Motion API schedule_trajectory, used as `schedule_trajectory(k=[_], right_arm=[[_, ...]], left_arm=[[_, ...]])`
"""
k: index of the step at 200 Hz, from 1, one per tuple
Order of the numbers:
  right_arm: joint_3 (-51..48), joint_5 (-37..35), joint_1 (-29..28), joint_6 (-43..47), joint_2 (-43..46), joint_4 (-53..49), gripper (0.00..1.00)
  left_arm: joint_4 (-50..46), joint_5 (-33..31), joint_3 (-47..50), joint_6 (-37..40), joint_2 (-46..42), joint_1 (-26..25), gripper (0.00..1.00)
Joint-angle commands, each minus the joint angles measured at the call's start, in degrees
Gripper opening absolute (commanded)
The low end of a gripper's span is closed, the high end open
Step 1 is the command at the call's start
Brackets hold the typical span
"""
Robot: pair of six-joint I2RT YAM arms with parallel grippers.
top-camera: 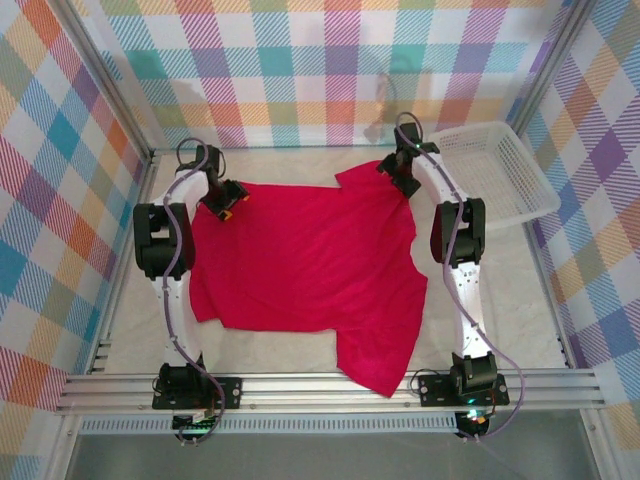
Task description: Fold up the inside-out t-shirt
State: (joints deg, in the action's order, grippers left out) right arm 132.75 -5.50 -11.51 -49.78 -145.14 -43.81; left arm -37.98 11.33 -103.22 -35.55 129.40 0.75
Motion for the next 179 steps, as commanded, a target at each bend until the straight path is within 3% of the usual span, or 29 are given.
schedule_trajectory(k=[1, 17, 77, 118, 179], right_arm=[[-3.58, 3.86, -2.56, 3.01, 6.91, 6.32, 0.84], [-5.46, 8.07, -3.29, 1.74, 7.37, 10.71, 0.85], [2.27, 13.91, -4.48, -5.38, -2.95, 9.29, 0.84], [7.70, 11.01, -4.48, -8.78, -9.90, 7.31, 0.82], [24.88, 7.05, -3.04, -15.09, -22.02, 5.75, 0.75]], left_arm=[[-4.86, -4.12, 4.28, 1.45, -5.26, -0.23, 0.65], [-3.05, -2.90, 6.87, 1.03, -7.85, -0.23, 0.65], [-0.54, 2.75, 11.40, -0.02, -10.46, -0.23, 0.64], [2.90, 5.60, 16.92, -1.67, -12.26, -0.53, 0.64], [7.00, 8.06, 31.34, -2.42, -19.96, -0.93, 0.64]])
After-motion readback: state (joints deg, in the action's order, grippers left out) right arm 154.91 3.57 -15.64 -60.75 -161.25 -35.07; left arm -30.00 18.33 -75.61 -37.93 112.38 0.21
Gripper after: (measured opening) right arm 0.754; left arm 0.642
